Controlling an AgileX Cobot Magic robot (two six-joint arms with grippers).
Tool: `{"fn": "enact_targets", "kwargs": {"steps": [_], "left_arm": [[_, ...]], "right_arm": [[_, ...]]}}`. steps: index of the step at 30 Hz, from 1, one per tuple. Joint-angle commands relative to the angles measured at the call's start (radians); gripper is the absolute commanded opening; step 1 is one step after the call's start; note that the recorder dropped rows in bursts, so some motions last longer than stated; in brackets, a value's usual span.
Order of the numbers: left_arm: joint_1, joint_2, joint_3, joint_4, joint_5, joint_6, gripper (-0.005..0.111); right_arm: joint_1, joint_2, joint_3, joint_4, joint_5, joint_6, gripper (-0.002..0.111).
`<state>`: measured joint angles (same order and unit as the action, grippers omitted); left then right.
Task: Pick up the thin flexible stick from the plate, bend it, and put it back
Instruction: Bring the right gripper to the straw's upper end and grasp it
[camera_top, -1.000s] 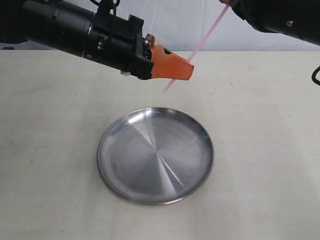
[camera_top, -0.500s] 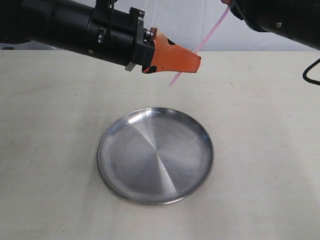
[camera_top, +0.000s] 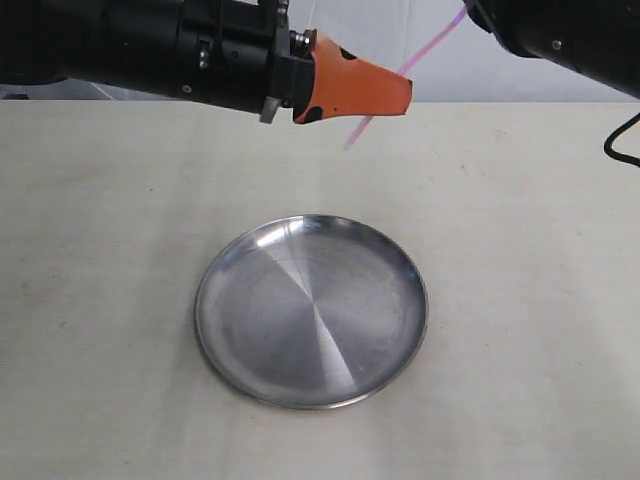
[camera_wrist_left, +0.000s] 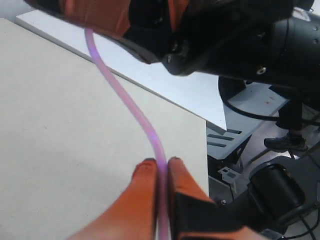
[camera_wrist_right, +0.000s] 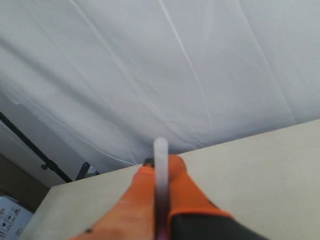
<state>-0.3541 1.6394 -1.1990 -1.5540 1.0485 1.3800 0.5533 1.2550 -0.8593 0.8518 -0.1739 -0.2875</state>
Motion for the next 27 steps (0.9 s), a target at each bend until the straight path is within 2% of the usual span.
{"fn": "enact_targets", "kwargs": {"steps": [1,22,27], "left_arm": [[-0.006,-0.009,-0.005,-0.145,-0.05,0.016,0.0],[-0.006,-0.007,-0.005,-0.19,-0.294,0.008,0.0],[-0.006,-0.007,-0.005,-0.19,-0.269,0.01,0.0]], "right_arm": [[0.005,0.03,0.007,-0.004,0.081,-0.013,-0.001],[0.005,0.03,0.007,0.038,0.117,-0.006,-0.001],[0.005,0.03,0.007,0.038,0.114,-0.004,-0.001]]}}
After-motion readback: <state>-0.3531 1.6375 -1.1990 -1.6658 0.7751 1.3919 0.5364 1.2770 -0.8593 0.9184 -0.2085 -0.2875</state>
